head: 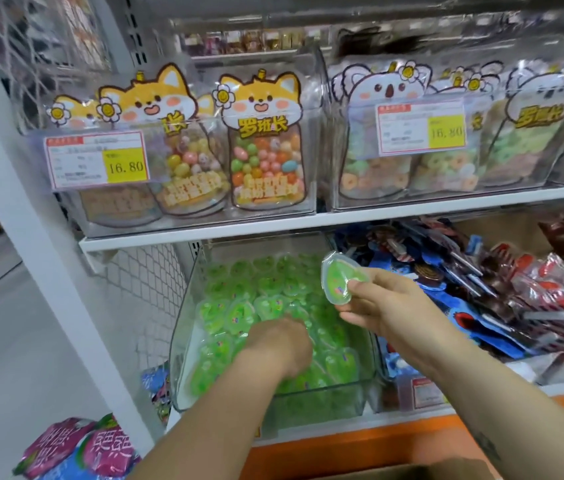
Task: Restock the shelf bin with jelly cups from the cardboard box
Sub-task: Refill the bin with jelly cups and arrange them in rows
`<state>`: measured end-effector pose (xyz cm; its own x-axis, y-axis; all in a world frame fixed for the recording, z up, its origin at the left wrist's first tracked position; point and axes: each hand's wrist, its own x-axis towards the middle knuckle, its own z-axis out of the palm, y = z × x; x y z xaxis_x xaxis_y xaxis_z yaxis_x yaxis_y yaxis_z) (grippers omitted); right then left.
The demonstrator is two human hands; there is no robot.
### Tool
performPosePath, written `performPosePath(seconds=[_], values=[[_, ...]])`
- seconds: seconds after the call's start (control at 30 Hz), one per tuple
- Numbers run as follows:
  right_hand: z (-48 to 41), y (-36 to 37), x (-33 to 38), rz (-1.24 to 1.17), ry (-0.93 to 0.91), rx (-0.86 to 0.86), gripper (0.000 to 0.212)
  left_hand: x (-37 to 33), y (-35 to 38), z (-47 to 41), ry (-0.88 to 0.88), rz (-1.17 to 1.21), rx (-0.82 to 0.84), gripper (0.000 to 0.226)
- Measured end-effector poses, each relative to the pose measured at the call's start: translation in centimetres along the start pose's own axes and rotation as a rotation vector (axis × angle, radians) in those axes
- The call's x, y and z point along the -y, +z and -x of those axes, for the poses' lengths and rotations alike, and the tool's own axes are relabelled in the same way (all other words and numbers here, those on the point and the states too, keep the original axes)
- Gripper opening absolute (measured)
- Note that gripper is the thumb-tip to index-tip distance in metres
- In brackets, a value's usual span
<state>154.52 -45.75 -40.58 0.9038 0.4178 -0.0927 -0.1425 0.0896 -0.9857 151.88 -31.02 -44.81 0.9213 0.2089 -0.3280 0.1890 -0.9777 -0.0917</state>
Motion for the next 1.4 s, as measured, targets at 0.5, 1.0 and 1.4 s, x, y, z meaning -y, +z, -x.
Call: performPosePath(seconds=[0.5,1.0,1.4], values=[[0.4,0.8,-1.2,-0.036,0.056,0.003,0.012,-0.5,0.4,0.3,-0.005,0.106,0.025,0.055],[-6.1,5.3,-5.0,0.4,0.212,-0.22,0.018,4.5,0.3,3.2,0.027,0.093,-0.323,0.059],[-8.1,5.0,-6.6,0.672,0.18,-0.225,0.019,5.1,1.5,2.6,0.071,0.123,-0.266,0.059]])
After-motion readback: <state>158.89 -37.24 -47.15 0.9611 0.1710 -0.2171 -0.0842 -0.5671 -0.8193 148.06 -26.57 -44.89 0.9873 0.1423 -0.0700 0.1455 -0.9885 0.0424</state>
